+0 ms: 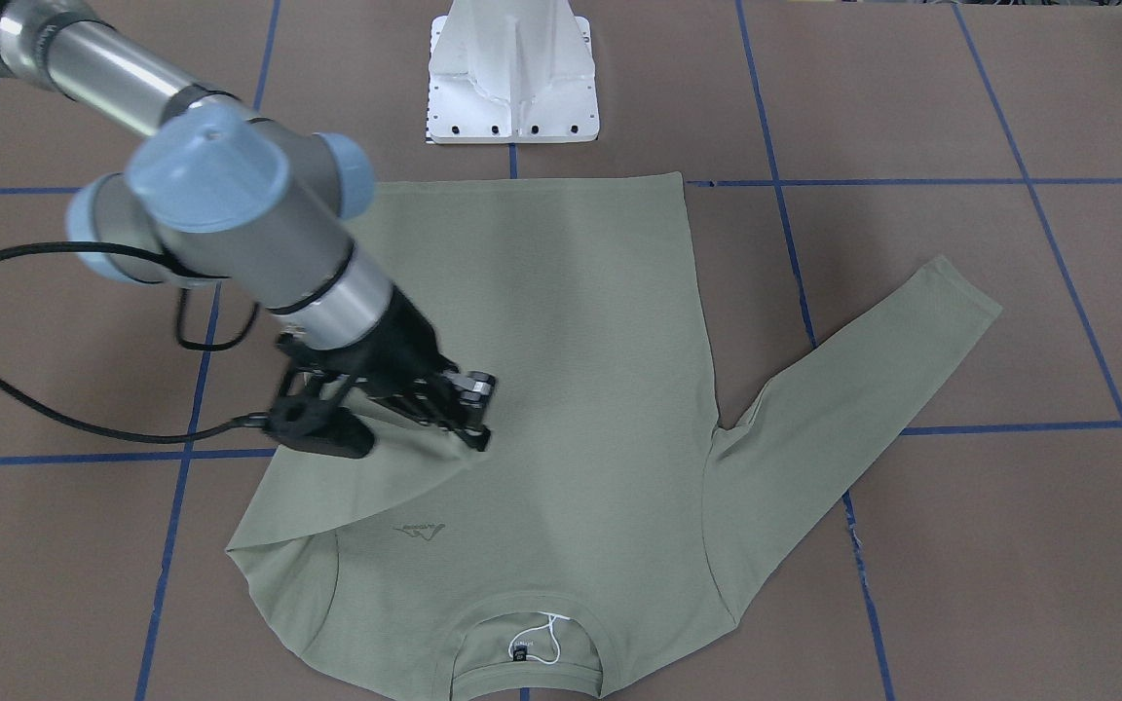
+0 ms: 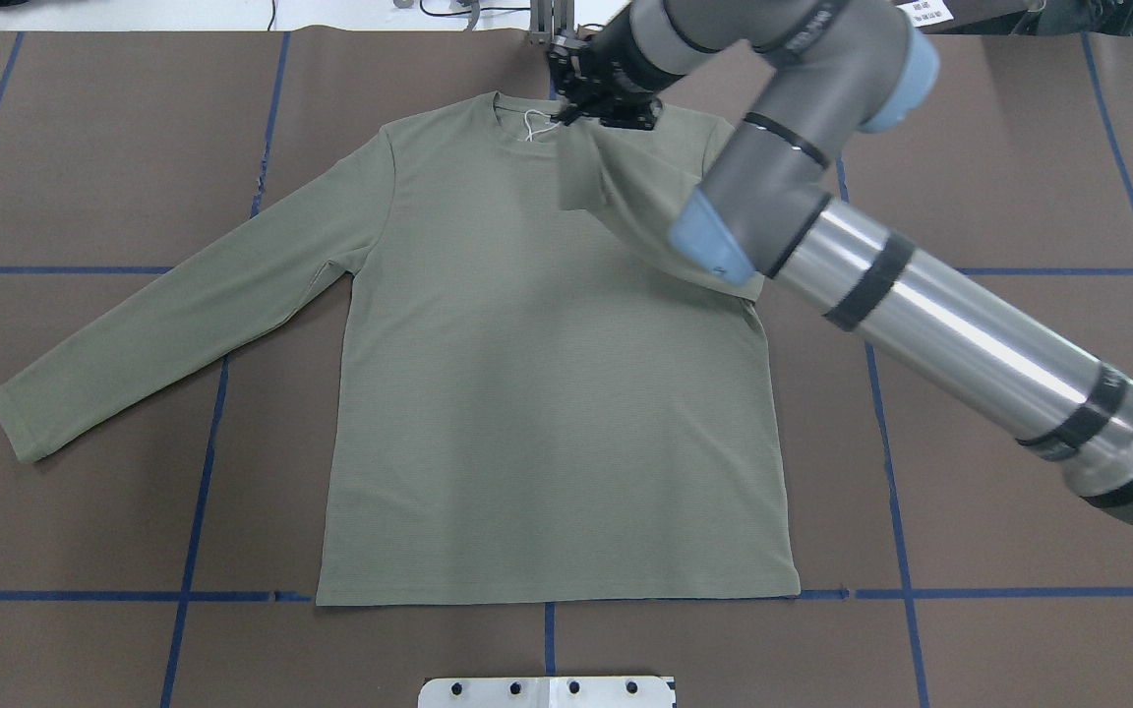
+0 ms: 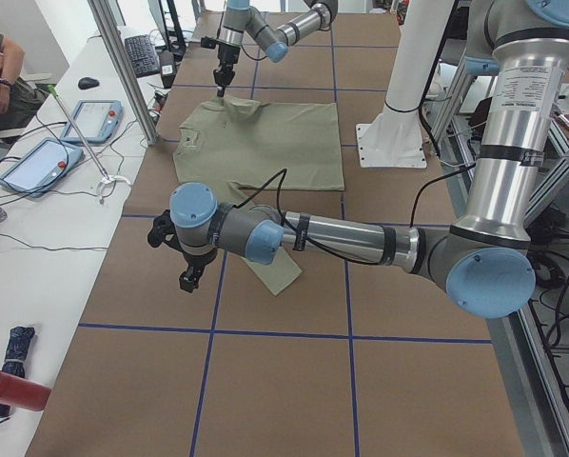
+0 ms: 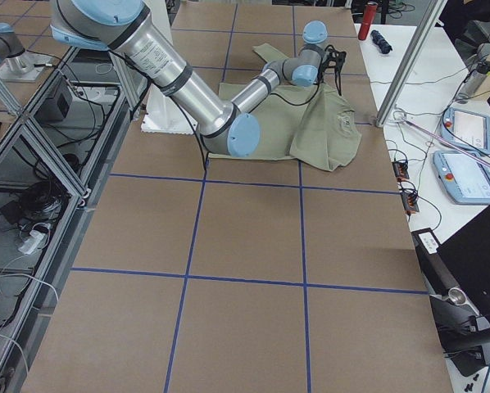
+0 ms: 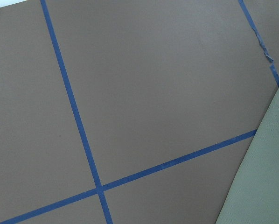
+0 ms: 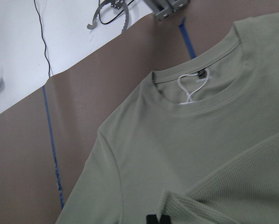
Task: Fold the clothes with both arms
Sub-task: 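Carry the held sleeve across the chest toward the collar, release it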
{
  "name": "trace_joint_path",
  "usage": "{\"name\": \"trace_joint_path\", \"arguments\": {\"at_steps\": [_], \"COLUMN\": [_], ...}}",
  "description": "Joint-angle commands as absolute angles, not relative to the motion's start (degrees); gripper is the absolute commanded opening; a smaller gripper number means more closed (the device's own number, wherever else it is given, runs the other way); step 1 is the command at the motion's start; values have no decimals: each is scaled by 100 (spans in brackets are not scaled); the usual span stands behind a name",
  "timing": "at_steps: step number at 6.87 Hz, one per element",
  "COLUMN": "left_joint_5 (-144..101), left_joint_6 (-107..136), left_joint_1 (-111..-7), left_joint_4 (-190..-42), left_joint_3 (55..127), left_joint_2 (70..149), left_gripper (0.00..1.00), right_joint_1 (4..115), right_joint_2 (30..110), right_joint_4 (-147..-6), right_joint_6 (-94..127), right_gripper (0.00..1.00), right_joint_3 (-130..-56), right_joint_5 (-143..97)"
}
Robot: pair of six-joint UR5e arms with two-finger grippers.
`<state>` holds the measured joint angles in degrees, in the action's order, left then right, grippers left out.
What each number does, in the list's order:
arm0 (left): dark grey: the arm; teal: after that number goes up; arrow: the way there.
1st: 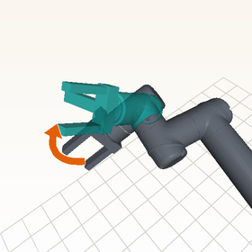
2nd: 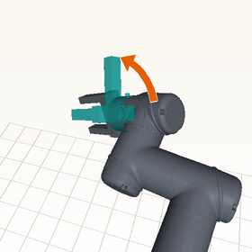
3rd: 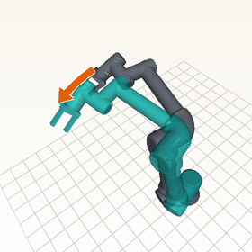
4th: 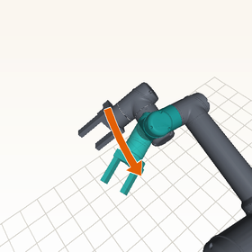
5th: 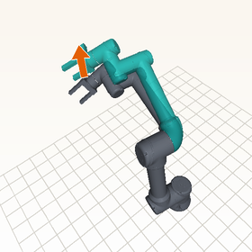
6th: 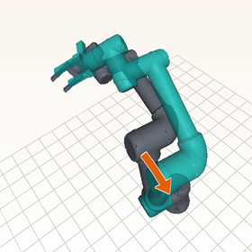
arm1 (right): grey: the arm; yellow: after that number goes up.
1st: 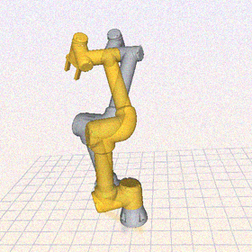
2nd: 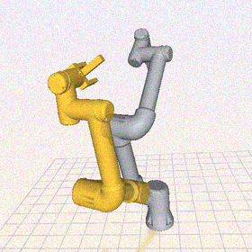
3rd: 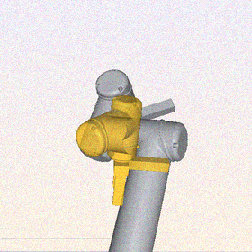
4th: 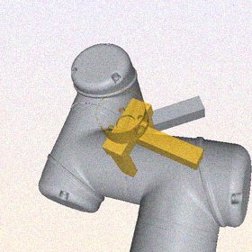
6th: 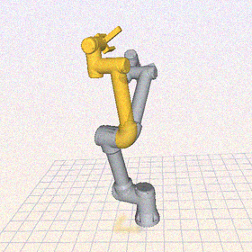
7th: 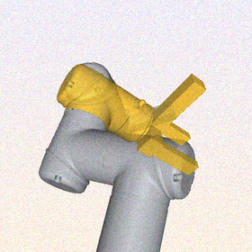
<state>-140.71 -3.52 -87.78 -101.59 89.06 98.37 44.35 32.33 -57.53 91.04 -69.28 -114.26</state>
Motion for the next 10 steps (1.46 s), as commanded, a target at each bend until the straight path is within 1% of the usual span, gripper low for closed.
{"name": "trace_joint_path", "arguments": {"at_steps": [1, 2, 5, 7, 8, 9, 10], "left_joint_5": [-14063, -14071, -14071, -14062, -14054, -14062, -14062], "left_joint_6": [-343, -334, -325, -316, -308, -308, -299], "left_joint_1": [-8771, -8771, -8771, -8754, -8676, -8657, -8640], "left_joint_4": [-10273, -10396, -10397, -10397, -10397, -10415, -10450], "left_joint_3": [8807, 8728, 8719, 8684, 8631, 8561, 8517], "left_joint_2": [9844, 9835, 9835, 9844, 9844, 9844, 9844], "left_gripper": [100, 100, 100, 100, 100, 100, 100], "right_joint_1": [3754, 3570, 3262, 3217, 3182, 3086, 3024], "right_joint_2": [2646, 2237, 2136, 1908, 1829, 1767, 1671], "right_joint_4": [-5417, -5231, -4968, -4835, -4773, -4772, -4772], "right_joint_6": [9123, 9123, 9123, 9114, 9114, 9114, 9114], "right_gripper": [0, 0, 0, 0, 24, 93, 98], "right_joint_3": [-6050, -5455, -5213, -4810, -4721, -4633, -4545], "right_joint_5": [-10592, -10286, -9837, -9643, -9607, -9406, -9274]}}
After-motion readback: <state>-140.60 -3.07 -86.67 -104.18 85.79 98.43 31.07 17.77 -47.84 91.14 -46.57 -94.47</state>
